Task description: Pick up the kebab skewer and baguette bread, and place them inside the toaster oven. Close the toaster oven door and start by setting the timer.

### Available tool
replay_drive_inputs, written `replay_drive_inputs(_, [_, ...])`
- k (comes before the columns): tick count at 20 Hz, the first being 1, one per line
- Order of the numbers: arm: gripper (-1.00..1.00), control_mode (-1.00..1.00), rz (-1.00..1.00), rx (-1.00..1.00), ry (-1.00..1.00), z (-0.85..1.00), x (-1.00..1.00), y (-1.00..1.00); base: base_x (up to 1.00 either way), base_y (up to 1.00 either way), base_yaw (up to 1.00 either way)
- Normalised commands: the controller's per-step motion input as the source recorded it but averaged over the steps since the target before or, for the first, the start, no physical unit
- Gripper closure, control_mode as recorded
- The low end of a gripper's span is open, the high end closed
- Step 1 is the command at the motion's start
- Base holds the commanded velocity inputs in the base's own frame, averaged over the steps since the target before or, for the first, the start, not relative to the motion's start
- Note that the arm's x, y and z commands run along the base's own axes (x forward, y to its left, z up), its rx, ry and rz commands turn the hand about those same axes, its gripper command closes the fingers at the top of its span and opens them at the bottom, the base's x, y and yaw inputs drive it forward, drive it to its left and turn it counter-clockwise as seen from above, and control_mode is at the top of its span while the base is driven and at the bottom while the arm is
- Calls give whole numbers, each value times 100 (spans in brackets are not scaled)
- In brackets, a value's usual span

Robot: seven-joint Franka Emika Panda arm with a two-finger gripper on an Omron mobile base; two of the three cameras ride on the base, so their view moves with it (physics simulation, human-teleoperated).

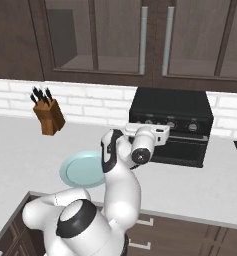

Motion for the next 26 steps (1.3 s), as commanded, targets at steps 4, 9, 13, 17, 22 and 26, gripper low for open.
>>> replay_drive_inputs(4, [-100, -100, 0, 0, 0, 0, 0, 6, 0, 0, 0])
replay_drive_inputs(9, [-100, -100, 0, 1, 0, 0, 0, 0, 0, 0, 0])
replay_drive_inputs(13, [100, -100, 0, 0, 0, 0, 0, 0, 0, 0, 0])
replay_drive_inputs(17, [100, -100, 0, 0, 0, 0, 0, 0, 0, 0, 0])
replay_drive_inputs(22, [100, -100, 0, 5, 0, 0, -8, 0, 0, 0, 0])
replay_drive_inputs(26, [100, -100, 0, 11, -5, 0, -11, 0, 0, 0, 0])
